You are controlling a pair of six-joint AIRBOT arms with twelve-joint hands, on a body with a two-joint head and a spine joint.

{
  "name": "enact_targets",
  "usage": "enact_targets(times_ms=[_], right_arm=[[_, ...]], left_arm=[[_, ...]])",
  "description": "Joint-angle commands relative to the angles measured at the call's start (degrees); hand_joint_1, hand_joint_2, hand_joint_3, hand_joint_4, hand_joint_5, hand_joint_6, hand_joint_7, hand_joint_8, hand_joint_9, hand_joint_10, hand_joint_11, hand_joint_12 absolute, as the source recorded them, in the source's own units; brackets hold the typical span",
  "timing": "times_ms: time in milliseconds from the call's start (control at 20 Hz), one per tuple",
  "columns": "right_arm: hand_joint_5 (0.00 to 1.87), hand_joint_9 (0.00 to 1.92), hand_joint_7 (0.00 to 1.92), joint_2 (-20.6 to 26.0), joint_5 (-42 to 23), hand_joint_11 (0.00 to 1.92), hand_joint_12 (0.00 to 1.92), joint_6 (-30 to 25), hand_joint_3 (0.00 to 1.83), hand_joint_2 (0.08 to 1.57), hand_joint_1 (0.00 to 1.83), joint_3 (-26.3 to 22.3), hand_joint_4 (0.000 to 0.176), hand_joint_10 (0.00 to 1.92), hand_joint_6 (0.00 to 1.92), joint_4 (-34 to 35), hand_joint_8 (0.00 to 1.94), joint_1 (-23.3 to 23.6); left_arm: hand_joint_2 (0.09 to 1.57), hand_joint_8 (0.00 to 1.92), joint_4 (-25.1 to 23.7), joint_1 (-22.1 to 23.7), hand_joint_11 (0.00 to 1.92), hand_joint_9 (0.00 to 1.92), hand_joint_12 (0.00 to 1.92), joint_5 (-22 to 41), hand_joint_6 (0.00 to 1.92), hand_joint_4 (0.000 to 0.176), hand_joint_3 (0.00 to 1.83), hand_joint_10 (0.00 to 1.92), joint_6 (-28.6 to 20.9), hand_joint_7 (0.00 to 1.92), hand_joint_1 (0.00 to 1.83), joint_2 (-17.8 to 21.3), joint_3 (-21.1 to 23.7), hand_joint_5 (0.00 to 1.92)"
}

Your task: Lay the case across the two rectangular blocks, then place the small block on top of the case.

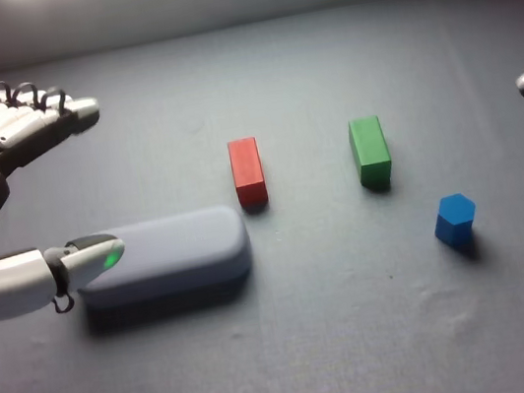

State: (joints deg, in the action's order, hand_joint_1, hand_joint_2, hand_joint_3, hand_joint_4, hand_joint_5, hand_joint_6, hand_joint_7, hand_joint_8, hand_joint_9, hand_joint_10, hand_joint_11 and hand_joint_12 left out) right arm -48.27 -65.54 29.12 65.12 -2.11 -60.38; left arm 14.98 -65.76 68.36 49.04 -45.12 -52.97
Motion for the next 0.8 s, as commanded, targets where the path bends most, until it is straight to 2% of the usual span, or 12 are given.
enact_targets(times_ms=[0, 150, 200, 300, 350, 400, 500, 550, 600, 650, 750], right_arm=[[0.40, 0.38, 0.35, 0.1, -6.8, 0.22, 0.57, -0.4, 0.01, 1.34, 0.65, 0.3, 0.000, 0.02, 0.01, 1.7, 0.00, 0.5], [0.41, 0.40, 0.37, 0.1, -6.8, 0.23, 0.57, -0.4, 0.00, 1.34, 0.69, 0.3, 0.000, 0.01, 0.00, 1.7, 0.01, 0.5], [0.41, 0.40, 0.37, 0.1, -6.8, 0.23, 0.56, -0.4, 0.00, 1.34, 0.69, 0.3, 0.000, 0.01, 0.00, 1.7, 0.00, 0.5], [0.42, 0.41, 0.38, 0.0, -6.8, 0.24, 0.57, -0.4, 0.00, 1.34, 0.72, 0.4, 0.000, 0.01, 0.00, 1.7, 0.00, 0.5], [0.42, 0.40, 0.37, 0.0, -6.8, 0.23, 0.56, -0.4, 0.00, 1.34, 0.71, 0.4, 0.000, 0.00, 0.00, 1.7, 0.00, 0.5], [0.43, 0.41, 0.37, 0.0, -6.8, 0.23, 0.56, -0.4, 0.00, 1.34, 0.71, 0.5, 0.000, 0.00, 0.00, 1.7, 0.00, 0.6], [0.42, 0.39, 0.36, -0.1, -6.8, 0.21, 0.55, -0.4, 0.00, 1.34, 0.70, 0.5, 0.000, 0.00, 0.00, 1.7, 0.00, 0.6], [0.43, 0.39, 0.37, -0.1, -6.8, 0.21, 0.55, -0.4, 0.00, 1.34, 0.69, 0.5, 0.000, 0.00, 0.00, 1.7, 0.00, 0.6], [0.43, 0.40, 0.37, -0.5, -6.3, 0.23, 0.56, -0.4, 0.00, 1.34, 0.70, 0.9, 0.000, 0.00, 0.00, 1.0, 0.00, 1.1], [0.43, 0.40, 0.37, -0.5, -6.2, 0.22, 0.56, -0.4, 0.00, 1.34, 0.68, 1.0, 0.000, 0.00, 0.00, 0.9, 0.00, 1.2], [0.43, 0.39, 0.36, -0.5, -6.0, 0.20, 0.57, -0.4, 0.00, 1.35, 0.71, 1.0, 0.000, 0.00, 0.00, 0.8, 0.00, 1.2]], left_arm=[[1.04, 0.00, 0.0, 0.7, 0.00, 0.23, 0.39, 6.6, 0.00, 0.029, 0.01, 0.02, -0.3, 0.32, 0.55, 0.0, -0.4, 0.36], [1.02, 0.00, 0.0, 0.7, 0.00, 0.24, 0.42, 6.6, 0.00, 0.035, 0.00, 0.01, -0.3, 0.33, 0.55, 0.0, -0.4, 0.35], [1.00, 0.00, 0.0, 0.7, 0.00, 0.22, 0.39, 6.6, 0.00, 0.061, 0.00, 0.00, -0.3, 0.31, 0.56, 0.0, -0.4, 0.33], [0.98, 0.00, 0.0, 0.7, 0.00, 0.22, 0.44, 6.5, 0.00, 0.062, 0.00, 0.00, -0.3, 0.31, 0.60, 0.0, -0.4, 0.32], [0.96, 0.00, -0.1, 0.7, 0.00, 0.24, 0.48, 6.4, 0.00, 0.070, 0.00, 0.01, -0.3, 0.32, 0.61, 0.0, -0.4, 0.32], [0.95, 0.00, -0.1, 0.8, 0.00, 0.23, 0.49, 6.3, 0.00, 0.080, 0.00, 0.00, -0.3, 0.31, 0.64, 0.0, -0.4, 0.29], [0.91, 0.00, -0.3, 0.8, 0.00, 0.22, 0.41, 6.0, 0.00, 0.113, 0.00, 0.00, -0.3, 0.28, 0.67, 0.0, -0.5, 0.24], [0.89, 0.00, -0.3, 0.8, 0.00, 0.23, 0.41, 5.9, 0.00, 0.101, 0.00, 0.00, -0.3, 0.28, 0.69, -0.1, -0.5, 0.24], [0.87, 0.00, -3.4, 3.5, 0.00, 0.22, 0.40, -3.7, 0.00, 0.090, 0.00, 0.00, -0.3, 0.27, 0.73, -0.4, -3.1, 0.25], [0.85, 0.00, -4.0, 4.1, 0.00, 0.24, 0.45, -5.7, 0.00, 0.076, 0.00, 0.00, -0.3, 0.29, 0.75, -0.5, -3.6, 0.27], [0.81, 0.00, -5.6, 5.8, 0.00, 0.31, 0.54, -10.2, 0.00, 0.069, 0.00, 0.00, -0.3, 0.34, 0.78, -1.1, -4.9, 0.32]])
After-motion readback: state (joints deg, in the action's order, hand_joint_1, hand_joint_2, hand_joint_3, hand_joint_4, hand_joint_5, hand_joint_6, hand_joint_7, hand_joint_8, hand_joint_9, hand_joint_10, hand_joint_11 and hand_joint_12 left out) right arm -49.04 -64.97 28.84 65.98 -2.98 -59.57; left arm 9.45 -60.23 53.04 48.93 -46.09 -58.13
